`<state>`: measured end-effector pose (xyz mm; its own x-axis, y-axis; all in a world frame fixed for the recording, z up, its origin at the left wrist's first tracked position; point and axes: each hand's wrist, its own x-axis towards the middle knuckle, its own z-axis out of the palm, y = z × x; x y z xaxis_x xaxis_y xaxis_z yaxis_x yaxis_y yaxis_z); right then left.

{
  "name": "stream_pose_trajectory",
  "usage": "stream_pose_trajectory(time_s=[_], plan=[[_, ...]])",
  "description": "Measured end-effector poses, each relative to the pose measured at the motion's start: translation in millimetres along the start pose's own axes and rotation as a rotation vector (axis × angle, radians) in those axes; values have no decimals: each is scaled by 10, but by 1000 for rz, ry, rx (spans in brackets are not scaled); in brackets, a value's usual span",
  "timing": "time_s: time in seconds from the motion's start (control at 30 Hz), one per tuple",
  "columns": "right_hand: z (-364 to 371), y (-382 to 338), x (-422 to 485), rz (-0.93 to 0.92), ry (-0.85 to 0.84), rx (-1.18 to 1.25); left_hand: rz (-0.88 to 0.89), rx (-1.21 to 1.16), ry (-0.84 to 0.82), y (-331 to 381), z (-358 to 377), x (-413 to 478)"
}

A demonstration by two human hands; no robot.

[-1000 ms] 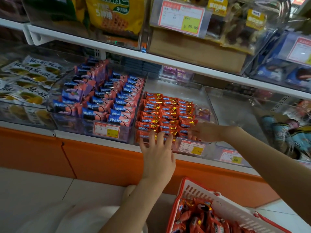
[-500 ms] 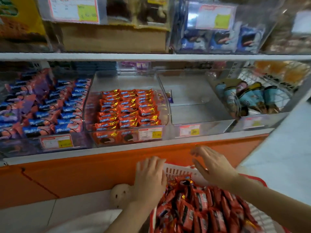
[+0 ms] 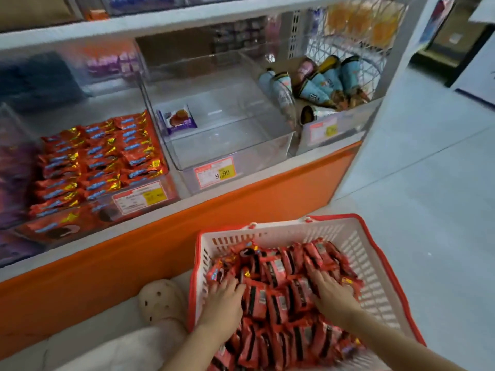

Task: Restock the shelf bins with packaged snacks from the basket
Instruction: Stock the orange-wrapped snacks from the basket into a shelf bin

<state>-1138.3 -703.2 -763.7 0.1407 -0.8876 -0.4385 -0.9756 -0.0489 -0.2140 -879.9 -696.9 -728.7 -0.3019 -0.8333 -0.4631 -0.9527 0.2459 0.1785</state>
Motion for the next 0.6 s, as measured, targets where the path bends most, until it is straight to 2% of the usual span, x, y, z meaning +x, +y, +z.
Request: stream_pose_trajectory(time_s=[0.2,0.47,0.6], plan=[[241,-103,15,83,-92,102,60,-3,-132,162,243,282],[230,-280,142,165,-139,108,7,105,-183,190,376,356],[210,-250,142,168,-168,239,-39,189,-208,204,437,322]])
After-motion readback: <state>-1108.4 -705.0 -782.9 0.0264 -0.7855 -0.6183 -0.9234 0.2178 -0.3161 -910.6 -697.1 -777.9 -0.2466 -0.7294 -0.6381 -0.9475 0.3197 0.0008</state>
